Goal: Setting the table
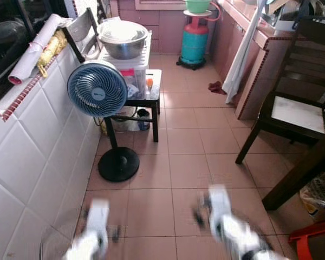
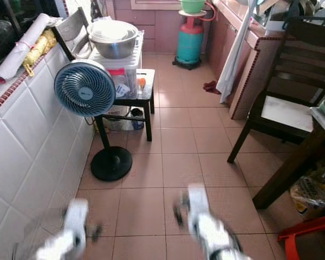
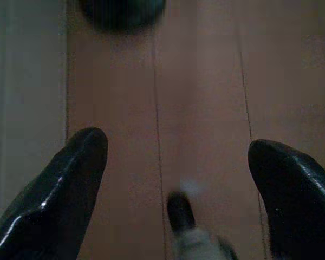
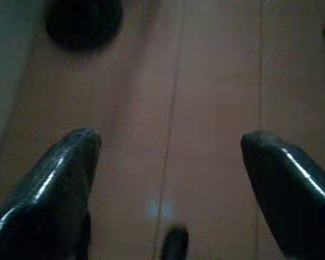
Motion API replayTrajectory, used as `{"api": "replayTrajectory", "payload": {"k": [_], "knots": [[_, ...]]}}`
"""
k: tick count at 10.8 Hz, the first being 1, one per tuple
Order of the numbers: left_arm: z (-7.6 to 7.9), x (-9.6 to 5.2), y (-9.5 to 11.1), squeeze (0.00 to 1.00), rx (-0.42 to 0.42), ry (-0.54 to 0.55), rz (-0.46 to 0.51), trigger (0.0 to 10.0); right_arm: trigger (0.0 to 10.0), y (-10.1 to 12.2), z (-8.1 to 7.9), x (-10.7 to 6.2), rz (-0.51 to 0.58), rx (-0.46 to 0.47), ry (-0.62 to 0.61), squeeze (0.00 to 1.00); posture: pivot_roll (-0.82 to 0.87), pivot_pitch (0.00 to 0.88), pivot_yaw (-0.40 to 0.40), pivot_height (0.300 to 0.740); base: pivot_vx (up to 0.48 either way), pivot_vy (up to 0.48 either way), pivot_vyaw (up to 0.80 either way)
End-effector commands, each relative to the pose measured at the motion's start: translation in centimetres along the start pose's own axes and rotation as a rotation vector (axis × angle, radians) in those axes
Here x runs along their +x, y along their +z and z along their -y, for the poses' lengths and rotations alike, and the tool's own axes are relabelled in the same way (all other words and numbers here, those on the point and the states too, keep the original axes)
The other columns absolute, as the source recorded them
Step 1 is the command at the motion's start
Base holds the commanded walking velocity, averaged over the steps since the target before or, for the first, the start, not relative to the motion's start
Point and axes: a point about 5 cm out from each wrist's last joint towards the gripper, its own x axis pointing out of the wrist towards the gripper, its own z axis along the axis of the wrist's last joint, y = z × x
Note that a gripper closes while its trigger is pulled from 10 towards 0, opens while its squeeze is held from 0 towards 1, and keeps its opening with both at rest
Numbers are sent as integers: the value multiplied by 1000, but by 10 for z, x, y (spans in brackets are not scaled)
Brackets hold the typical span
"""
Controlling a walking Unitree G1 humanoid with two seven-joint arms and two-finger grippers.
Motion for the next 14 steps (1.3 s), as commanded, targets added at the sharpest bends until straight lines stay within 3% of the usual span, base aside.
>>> {"api": "replayTrajectory", "payload": {"k": [1,3,4,5,7,9,10,11,14], "knots": [[-7,2,24,0,34,-9,101,10000,10000,18,-1,2,66,19,42,0,-16,16,9,740,0,0,0],[-13,-1,59,0,61,-53,280,10000,10000,50,-3,3,191,9,108,0,-8,20,11,740,0,0,0],[-13,-12,67,0,81,-50,449,10000,10000,56,4,-2,252,-18,140,0,-3,21,15,740,0,0,0],[-9,-24,74,0,115,-51,556,10000,10000,59,9,-8,301,-48,162,0,1,32,16,740,0,0,0],[-6,-43,58,0,14,-33,572,10000,10000,56,27,-29,397,-74,80,0,2,46,27,740,0,0,0],[-6,-56,47,0,-87,75,596,10000,10000,52,43,-45,459,36,-16,0,4,65,23,740,0,0,0],[-5,-68,41,0,-154,106,579,10000,10000,42,53,-62,493,87,-122,0,2,80,21,740,0,0,0],[-4,-72,41,0,-159,95,579,10000,10000,31,52,-70,489,136,-164,0,-5,86,19,740,0,0,0],[9,-84,53,0,-108,-7,627,10000,10000,29,27,-73,481,86,-54,0,-22,94,19,740,0,0,0]]}}
